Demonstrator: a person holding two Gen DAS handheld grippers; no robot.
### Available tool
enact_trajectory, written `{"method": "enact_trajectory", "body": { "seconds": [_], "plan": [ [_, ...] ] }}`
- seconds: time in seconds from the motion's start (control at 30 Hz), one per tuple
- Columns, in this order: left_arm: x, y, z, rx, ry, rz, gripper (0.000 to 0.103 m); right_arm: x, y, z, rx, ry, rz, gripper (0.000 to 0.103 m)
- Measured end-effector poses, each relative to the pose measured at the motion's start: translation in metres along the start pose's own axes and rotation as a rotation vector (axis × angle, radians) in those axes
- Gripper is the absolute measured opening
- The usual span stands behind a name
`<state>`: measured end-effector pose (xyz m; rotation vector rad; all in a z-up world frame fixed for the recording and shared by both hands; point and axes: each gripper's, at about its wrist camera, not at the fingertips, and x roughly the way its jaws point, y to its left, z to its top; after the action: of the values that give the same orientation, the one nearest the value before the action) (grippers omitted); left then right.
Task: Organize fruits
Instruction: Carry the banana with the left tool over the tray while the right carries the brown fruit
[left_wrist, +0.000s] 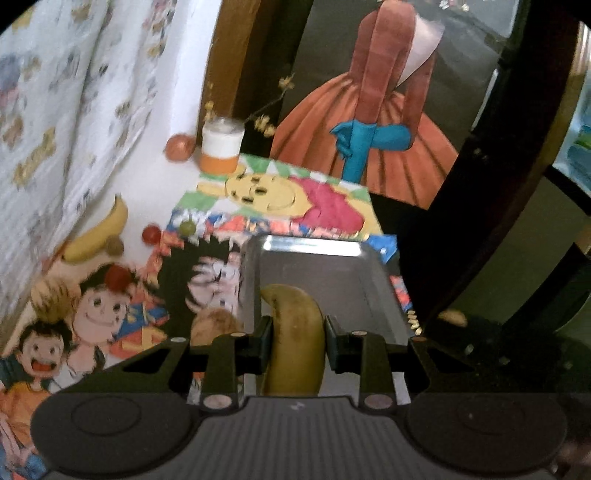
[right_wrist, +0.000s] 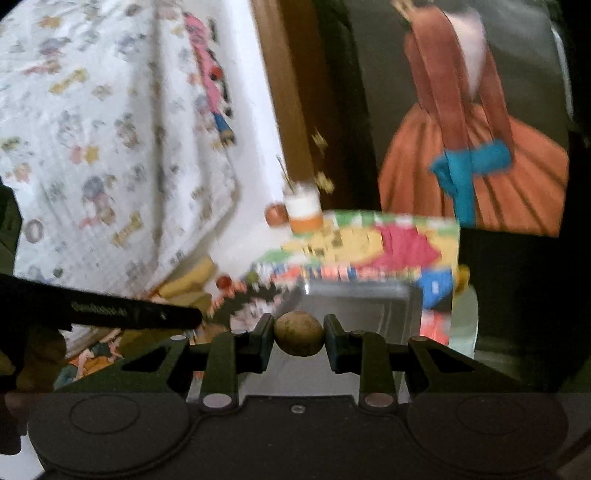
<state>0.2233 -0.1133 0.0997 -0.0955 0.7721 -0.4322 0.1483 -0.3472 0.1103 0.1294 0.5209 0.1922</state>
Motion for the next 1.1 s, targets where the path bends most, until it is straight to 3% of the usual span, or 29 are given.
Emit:
{"method": "enact_trajectory", "body": {
  "seconds": [0.27, 0.43, 0.63, 0.8, 1.1],
  "plan": [
    [-0.007, -0.005, 0.045, 0.008, -0.074, -0.007, 0.032, 0.008, -0.006, 0.088, -0.046, -0.055, 0.057, 0.031],
    [0.008, -0.007, 0.076, 0.021, -0.114, -0.004, 0.032, 0.036, -0.018, 0.115, -0.041, -0.067, 0.038, 0.031],
    [0.046, -0.001, 0.092, 0.032, -0.101, -0.018, 0.033, 0.078, -0.032, 0.095, -0.079, -0.047, -0.046, 0.031],
    [0.094, 0.009, 0.093, 0.032, -0.041, -0.015, 0.033, 0.117, -0.049, 0.061, -0.118, -0.002, -0.093, 0.031],
    [0.16, 0.009, 0.082, 0.048, 0.078, -0.016, 0.033, 0.172, -0.074, 0.018, -0.132, 0.108, -0.1, 0.031]
  ]
}}
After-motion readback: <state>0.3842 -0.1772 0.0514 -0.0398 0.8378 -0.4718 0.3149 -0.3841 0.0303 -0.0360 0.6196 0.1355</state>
